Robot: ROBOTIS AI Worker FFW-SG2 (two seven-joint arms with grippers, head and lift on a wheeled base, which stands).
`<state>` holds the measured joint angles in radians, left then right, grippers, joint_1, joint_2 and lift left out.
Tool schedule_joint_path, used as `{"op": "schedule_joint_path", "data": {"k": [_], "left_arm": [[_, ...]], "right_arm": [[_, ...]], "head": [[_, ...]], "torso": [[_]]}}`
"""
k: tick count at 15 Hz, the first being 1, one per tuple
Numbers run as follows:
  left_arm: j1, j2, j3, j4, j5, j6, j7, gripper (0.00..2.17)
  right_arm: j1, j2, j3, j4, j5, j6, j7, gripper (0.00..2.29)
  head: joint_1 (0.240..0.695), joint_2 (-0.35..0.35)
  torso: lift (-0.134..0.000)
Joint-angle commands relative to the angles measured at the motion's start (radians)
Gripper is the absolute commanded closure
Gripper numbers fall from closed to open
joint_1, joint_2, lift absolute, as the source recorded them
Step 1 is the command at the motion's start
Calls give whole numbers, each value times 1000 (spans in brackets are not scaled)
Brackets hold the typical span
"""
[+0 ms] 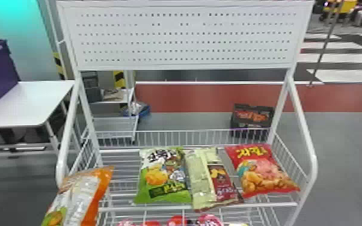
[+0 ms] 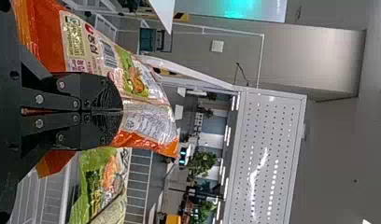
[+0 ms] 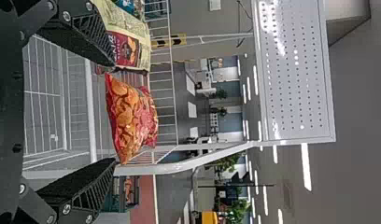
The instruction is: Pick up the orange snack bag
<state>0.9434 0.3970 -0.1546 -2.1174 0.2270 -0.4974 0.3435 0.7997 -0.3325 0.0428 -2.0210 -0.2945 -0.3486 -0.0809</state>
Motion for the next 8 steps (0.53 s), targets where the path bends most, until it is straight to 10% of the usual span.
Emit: {"op": "schedule_joint_path", "data": {"k": [1,8], "left_arm": [[0,0,0,-1,0,-3,-1,1420],[-1,0,-3,-1,-2,-6,-3,1420]], "right_arm": [[3,0,0,-1,0,-2,0,167],[6,-5,-1,-5,-2,-5,0,167]], "head": [[499,0],[499,0]], "torso": [[0],[0]]}}
